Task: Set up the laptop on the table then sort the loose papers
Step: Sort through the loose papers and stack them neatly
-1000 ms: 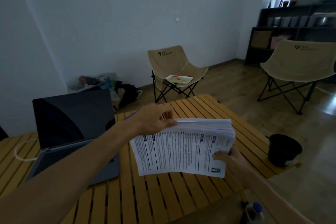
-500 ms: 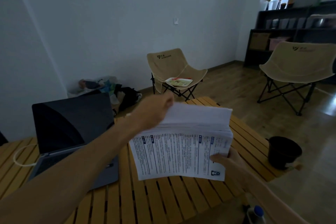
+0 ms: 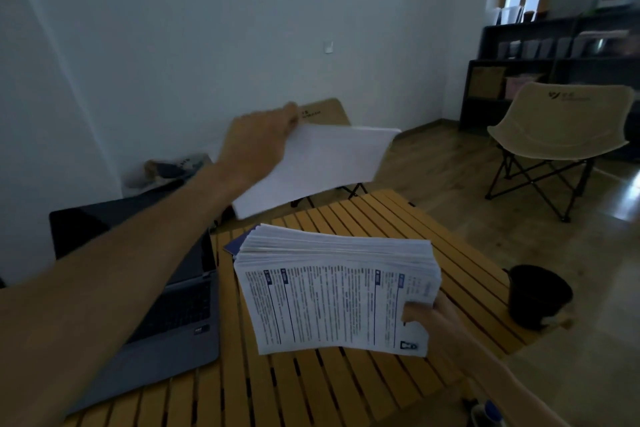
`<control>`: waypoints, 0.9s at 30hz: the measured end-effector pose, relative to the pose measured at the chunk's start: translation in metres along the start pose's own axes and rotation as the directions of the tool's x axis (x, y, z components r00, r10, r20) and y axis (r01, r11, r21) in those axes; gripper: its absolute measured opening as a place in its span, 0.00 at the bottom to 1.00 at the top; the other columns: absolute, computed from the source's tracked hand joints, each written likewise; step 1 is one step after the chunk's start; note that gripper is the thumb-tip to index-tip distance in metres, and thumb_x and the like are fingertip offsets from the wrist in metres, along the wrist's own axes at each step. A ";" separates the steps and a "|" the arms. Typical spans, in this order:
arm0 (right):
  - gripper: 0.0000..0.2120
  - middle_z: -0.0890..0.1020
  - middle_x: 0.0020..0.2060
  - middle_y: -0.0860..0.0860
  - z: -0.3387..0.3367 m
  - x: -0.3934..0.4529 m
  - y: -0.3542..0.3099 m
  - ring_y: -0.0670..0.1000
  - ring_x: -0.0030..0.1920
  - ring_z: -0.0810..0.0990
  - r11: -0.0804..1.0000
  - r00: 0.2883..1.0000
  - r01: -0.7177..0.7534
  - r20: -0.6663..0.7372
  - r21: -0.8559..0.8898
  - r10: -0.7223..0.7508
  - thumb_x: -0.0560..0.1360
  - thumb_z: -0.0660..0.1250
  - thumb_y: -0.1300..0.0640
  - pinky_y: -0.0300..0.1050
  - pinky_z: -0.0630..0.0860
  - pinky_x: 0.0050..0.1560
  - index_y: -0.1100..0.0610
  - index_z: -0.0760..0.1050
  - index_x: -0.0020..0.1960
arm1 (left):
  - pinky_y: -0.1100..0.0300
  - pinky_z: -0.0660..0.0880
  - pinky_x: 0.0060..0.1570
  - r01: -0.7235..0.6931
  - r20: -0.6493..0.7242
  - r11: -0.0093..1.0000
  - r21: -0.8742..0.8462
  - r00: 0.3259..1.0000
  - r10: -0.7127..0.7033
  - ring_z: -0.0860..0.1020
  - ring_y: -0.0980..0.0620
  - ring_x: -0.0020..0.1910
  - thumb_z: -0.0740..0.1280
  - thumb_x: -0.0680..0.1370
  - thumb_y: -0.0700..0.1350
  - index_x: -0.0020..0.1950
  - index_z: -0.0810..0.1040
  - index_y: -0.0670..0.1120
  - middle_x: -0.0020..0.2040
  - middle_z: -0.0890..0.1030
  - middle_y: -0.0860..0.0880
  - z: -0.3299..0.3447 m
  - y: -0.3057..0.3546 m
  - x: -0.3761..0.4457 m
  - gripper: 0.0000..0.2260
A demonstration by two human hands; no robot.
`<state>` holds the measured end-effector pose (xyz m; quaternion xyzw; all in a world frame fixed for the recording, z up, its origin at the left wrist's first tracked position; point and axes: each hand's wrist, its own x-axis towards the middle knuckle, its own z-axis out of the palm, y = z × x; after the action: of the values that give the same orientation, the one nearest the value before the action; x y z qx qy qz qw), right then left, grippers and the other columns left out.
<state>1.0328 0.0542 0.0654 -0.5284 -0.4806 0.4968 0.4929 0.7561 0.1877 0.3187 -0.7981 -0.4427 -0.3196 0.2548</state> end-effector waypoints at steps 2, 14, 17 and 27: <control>0.06 0.78 0.34 0.53 0.000 0.001 0.004 0.46 0.31 0.77 1.000 0.999 -0.029 -0.013 0.006 0.029 0.73 0.66 0.68 0.40 0.75 0.34 0.58 0.75 0.43 | 0.49 0.74 0.41 0.012 0.303 0.978 -0.209 0.952 0.053 0.77 0.43 0.39 0.57 0.83 0.44 0.49 0.75 0.46 0.41 0.79 0.44 0.021 0.012 -0.024 0.08; 0.09 0.79 0.34 0.46 0.002 0.001 0.008 0.48 0.38 0.77 0.998 0.999 0.030 -0.040 -0.054 -0.032 0.71 0.68 0.66 0.38 0.74 0.38 0.54 0.76 0.46 | 0.55 0.72 0.50 0.271 0.797 0.859 -0.435 0.560 0.228 0.75 0.55 0.45 0.62 0.82 0.46 0.45 0.75 0.55 0.47 0.77 0.54 0.064 0.031 -0.056 0.07; 0.09 0.83 0.36 0.49 0.006 -0.001 0.006 0.53 0.41 0.81 0.998 0.996 0.057 -0.068 -0.042 -0.059 0.68 0.68 0.65 0.38 0.77 0.37 0.56 0.77 0.47 | 0.55 0.71 0.48 0.300 0.791 0.834 -0.464 0.564 0.237 0.75 0.52 0.45 0.61 0.82 0.47 0.43 0.74 0.55 0.45 0.77 0.53 0.062 0.036 -0.063 0.09; 0.19 0.85 0.45 0.51 0.011 -0.003 0.007 0.51 0.45 0.85 0.986 0.979 0.167 -0.112 -0.019 -0.168 0.67 0.71 0.65 0.44 0.81 0.38 0.58 0.75 0.56 | 0.57 0.79 0.46 0.177 0.789 0.886 -0.428 0.552 0.270 0.79 0.58 0.47 0.74 0.68 0.64 0.58 0.71 0.58 0.53 0.78 0.56 0.042 0.047 -0.093 0.24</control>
<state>1.0218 0.0509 0.0585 -0.5158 -0.4970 0.4203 0.5570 0.7714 0.1442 0.2167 -0.9007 -0.3984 0.0081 -0.1730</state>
